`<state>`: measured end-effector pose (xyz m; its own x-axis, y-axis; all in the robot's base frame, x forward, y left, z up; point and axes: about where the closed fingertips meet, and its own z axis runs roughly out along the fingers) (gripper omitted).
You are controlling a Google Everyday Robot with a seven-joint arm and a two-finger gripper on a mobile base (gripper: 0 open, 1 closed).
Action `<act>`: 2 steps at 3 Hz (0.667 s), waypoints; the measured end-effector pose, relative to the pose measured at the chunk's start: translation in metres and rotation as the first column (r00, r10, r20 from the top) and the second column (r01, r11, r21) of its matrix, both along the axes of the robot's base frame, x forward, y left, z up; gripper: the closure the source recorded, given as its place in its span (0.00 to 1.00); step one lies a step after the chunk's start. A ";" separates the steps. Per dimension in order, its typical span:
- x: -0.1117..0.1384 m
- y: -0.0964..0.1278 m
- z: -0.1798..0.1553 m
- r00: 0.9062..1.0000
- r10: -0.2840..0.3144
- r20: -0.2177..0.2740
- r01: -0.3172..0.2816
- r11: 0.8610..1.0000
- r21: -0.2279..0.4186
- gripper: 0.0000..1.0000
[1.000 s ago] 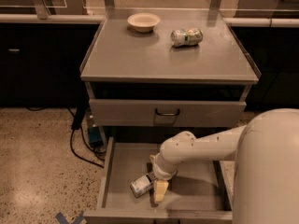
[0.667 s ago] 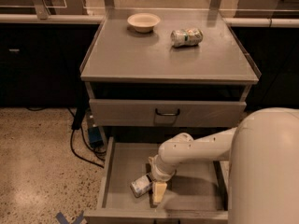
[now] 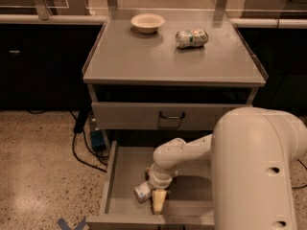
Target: Pick blue plastic bottle from middle drawer and place on counter
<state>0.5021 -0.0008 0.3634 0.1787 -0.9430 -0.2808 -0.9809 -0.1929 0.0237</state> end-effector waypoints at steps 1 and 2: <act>-0.003 -0.003 -0.011 0.998 0.002 -0.070 -0.001 1.000 0.003 0.19; -0.004 -0.003 -0.011 0.998 0.004 -0.070 -0.004 1.000 0.001 0.42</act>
Offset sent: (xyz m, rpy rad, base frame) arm -0.0025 -0.0023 -0.0092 0.0019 0.0539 0.0014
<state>0.4981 -0.0034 0.3520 0.1620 -0.9421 -0.2935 -0.9761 -0.1966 0.0923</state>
